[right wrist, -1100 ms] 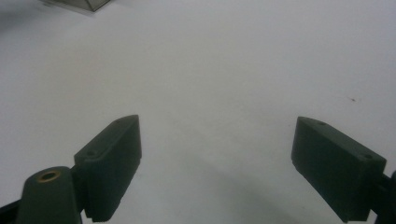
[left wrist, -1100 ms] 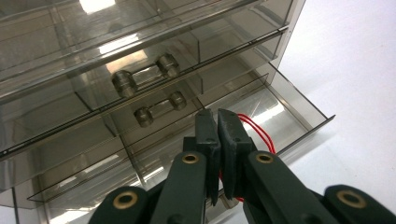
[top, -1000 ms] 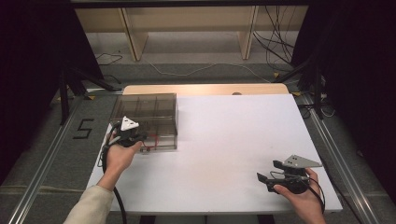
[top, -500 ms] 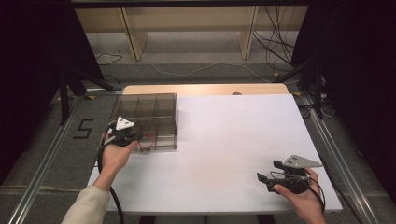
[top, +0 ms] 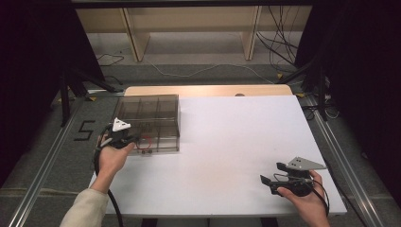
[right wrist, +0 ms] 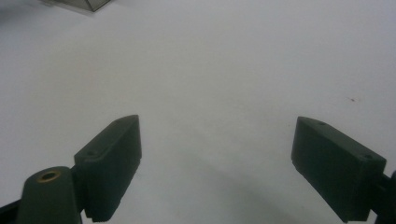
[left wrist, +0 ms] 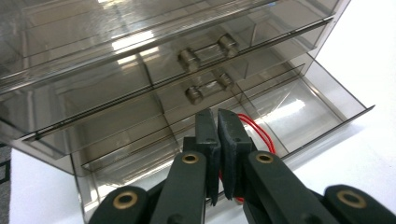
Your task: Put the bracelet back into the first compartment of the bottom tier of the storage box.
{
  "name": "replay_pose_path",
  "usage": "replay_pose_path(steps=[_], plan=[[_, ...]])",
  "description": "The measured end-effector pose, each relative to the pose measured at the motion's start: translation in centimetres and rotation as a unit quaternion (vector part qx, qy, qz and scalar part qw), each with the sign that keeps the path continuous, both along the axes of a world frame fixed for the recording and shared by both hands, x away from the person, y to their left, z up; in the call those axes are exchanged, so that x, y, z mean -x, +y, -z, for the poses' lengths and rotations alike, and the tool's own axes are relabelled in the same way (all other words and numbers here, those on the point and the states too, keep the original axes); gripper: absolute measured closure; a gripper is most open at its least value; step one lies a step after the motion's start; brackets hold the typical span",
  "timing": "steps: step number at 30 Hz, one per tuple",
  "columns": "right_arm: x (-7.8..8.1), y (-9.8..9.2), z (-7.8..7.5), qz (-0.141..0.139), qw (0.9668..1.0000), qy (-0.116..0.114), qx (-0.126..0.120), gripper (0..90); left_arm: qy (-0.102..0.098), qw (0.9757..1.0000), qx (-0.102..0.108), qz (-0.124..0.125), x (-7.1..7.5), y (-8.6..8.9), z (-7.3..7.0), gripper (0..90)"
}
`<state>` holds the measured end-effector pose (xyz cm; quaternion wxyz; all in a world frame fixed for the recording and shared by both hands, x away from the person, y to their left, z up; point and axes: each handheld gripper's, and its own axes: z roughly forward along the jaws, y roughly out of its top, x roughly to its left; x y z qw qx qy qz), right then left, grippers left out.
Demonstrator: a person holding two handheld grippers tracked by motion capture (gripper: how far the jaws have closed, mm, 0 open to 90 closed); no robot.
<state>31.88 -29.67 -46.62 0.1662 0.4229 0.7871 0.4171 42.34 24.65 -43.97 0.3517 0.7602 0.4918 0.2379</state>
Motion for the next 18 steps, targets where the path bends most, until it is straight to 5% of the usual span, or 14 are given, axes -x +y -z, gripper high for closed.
replay_pose_path(steps=[18], plan=[[0.0, 0.0, 0.0, 0.001, 1.0, 0.002, 0.0, 16.7, 0.005, 0.9994, 0.003, -0.033, -0.1, 2.5, 0.1, 87.5]])
